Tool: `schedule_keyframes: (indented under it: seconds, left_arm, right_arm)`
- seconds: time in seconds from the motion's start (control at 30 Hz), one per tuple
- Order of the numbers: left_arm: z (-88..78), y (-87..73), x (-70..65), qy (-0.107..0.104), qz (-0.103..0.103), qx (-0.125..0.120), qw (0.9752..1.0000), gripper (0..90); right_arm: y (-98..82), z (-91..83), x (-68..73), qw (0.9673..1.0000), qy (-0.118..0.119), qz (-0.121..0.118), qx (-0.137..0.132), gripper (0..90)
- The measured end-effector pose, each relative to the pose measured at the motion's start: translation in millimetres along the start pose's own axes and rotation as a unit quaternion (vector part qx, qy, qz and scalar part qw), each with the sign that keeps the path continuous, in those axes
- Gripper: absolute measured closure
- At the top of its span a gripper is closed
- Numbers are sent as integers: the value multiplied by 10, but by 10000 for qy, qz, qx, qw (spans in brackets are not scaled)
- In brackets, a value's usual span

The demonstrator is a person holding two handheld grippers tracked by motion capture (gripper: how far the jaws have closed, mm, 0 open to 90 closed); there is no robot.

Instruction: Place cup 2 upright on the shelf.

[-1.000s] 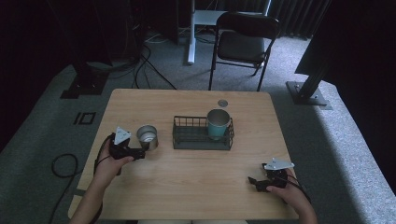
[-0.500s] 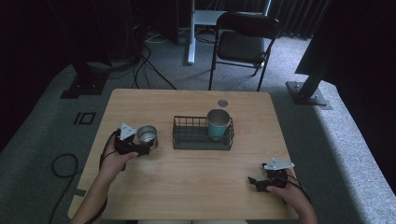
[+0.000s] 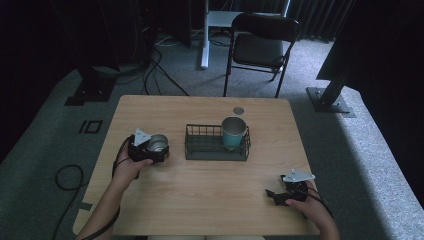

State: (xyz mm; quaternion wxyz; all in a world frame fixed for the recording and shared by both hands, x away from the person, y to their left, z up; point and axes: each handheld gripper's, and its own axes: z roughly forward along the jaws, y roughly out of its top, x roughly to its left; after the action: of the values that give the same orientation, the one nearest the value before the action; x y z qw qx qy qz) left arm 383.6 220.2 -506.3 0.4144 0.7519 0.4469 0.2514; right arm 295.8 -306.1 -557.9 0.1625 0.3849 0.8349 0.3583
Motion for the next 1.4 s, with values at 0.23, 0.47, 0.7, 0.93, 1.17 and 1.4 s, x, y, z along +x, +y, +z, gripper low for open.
schedule_keyframes:
  seconds: [0.23, 0.47, 0.7, 0.93, 1.17, 1.4]
  left_arm:
    - [73, -19, -2, -26, -61, 4, 10000, 19]
    - [118, -45, -18, 9, -28, 44, 10000, 19]
    - [126, -36, -10, 101, -63, 2, 9999, 76]
    - [123, -27, -5, 148, 59, -14, 9999, 138]
    - [59, 55, -31, 96, 41, -118, 9999, 139]
    - [-71, 211, -44, 32, 66, -246, 9997, 139]
  right_arm:
    - [0, 0, 0, 10000, -1, 0, -1, 113]
    - [0, 0, 0, 10000, -1, -1, -2, 113]
    - [0, 0, 0, 10000, -1, -1, -1, 113]
    - [0, 0, 0, 10000, 0, -1, -1, 113]
    - [0, 0, 0, 10000, -1, 1, -1, 113]
    - [0, 0, 1, 10000, -1, 4, -2, 113]
